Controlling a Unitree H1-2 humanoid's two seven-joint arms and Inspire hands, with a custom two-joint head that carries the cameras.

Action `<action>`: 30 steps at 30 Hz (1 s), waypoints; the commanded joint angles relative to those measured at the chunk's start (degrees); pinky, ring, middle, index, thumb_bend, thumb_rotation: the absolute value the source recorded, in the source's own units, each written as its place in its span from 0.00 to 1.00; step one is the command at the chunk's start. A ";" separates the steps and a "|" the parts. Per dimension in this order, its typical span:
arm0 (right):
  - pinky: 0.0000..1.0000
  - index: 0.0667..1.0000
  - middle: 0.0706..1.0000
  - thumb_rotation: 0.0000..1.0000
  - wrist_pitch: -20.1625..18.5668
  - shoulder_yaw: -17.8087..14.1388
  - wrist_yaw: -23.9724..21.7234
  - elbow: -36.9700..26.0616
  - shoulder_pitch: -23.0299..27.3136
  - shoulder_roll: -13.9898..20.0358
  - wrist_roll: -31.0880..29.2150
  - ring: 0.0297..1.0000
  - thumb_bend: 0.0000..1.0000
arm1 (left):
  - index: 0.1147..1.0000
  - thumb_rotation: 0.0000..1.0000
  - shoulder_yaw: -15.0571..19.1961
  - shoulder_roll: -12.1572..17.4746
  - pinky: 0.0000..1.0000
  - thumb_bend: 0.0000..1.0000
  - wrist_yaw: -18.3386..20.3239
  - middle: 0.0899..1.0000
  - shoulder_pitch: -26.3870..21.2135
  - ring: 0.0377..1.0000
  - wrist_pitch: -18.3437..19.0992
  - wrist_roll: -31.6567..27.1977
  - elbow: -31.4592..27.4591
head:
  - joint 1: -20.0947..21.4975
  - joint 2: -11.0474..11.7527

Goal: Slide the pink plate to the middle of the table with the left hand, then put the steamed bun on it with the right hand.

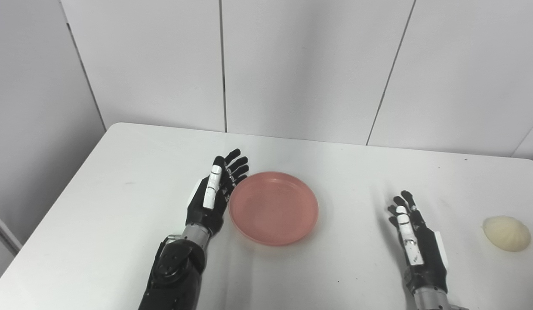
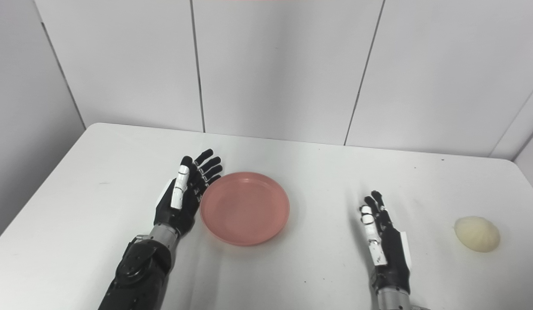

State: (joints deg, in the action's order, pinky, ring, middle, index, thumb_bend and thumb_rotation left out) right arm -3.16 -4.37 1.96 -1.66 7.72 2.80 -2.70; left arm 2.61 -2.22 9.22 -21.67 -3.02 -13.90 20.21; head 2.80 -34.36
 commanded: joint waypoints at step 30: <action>0.84 0.88 0.88 0.65 4.77 -0.18 5.75 -0.42 5.50 1.14 11.07 0.85 0.50 | 0.91 0.93 -6.27 0.71 0.95 0.60 3.78 0.93 2.93 0.94 -1.94 3.50 -2.31 | 16.09 0.55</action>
State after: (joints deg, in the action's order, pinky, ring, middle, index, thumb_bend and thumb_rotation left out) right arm -2.53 -3.95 6.15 -0.63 10.62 2.74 7.24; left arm -3.78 -1.74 12.48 -18.98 -3.16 -10.74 16.97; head 18.90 -33.84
